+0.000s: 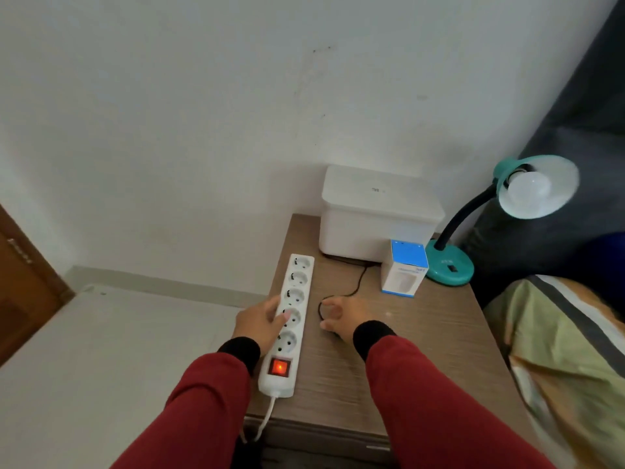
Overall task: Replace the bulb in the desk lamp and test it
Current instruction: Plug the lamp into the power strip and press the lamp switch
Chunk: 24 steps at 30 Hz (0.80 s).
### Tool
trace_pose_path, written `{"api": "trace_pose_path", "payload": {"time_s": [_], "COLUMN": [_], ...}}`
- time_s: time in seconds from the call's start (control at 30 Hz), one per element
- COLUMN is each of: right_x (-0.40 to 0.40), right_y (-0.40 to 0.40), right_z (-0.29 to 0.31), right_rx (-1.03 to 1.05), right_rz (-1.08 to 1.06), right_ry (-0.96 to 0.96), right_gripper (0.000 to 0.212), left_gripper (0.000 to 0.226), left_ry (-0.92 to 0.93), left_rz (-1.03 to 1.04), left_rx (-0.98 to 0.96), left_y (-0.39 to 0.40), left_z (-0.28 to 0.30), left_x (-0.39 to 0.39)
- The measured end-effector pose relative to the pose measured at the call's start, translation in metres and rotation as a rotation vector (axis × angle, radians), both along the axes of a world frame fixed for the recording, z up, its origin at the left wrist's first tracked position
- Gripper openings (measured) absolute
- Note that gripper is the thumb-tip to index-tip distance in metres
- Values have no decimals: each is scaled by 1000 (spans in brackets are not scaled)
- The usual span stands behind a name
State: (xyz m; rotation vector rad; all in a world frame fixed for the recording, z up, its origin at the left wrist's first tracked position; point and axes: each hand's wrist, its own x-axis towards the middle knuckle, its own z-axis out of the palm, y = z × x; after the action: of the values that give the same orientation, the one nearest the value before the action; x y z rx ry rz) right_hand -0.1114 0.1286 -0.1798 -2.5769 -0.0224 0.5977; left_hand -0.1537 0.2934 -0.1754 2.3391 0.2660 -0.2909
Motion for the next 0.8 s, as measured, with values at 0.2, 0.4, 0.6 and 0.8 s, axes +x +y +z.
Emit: {"api": "trace_pose_path", "payload": {"time_s": [0.2, 0.4, 0.6, 0.8], "right_x": [0, 1, 11, 19], "right_y": [-2, 0, 15, 36], "right_z": [-19, -24, -17, -10], "right_rx": [91, 120, 433, 650], "right_rz": [-55, -97, -338, -450], "right_ry": [-53, -123, -202, -296], "right_gripper": [53, 51, 41, 32], "left_gripper": [39, 37, 38, 38], "left_ry": [-36, -72, -71, -67], "left_rz": [220, 294, 296, 289], "left_rx": [-243, -345, -357, -366], "left_y": [-2, -5, -4, -2], "left_z": [-21, -26, -27, -29], "left_x": [-5, -8, -6, -4]}}
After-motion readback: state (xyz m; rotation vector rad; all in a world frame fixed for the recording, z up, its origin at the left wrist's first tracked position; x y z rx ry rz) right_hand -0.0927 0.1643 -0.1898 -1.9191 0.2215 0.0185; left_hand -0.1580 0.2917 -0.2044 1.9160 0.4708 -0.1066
